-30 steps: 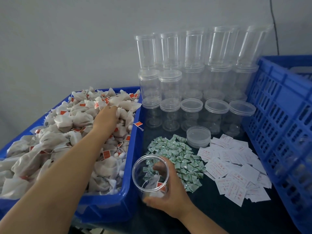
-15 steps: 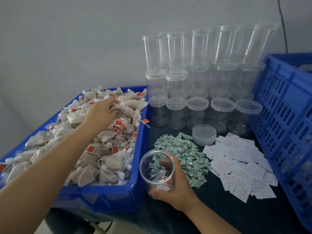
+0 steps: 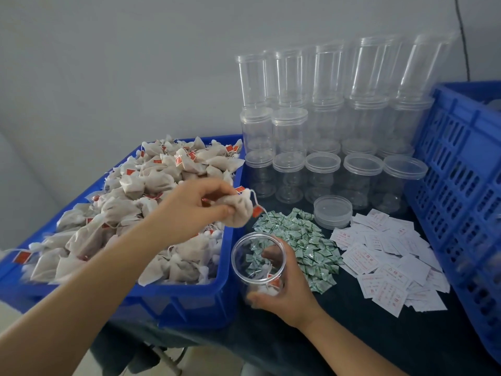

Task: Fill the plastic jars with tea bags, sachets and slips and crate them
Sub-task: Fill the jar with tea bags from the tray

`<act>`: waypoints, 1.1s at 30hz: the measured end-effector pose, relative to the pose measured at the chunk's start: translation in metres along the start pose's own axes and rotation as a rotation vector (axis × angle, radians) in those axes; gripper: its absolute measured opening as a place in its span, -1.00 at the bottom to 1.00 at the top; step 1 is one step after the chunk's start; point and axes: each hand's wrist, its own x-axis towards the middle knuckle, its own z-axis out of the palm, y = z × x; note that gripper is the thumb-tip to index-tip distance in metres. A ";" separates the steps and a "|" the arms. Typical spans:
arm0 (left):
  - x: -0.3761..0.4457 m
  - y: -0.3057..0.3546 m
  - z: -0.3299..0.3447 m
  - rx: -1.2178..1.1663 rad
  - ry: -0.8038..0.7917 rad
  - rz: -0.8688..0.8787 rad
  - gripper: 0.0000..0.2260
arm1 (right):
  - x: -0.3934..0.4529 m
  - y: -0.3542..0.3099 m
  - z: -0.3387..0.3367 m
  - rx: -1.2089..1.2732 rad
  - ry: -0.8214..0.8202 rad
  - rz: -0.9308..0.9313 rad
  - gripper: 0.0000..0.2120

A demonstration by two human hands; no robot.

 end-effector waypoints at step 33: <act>0.022 0.022 0.093 0.971 -0.639 0.081 -0.79 | 0.001 -0.014 -0.001 0.118 -0.043 -0.049 -0.13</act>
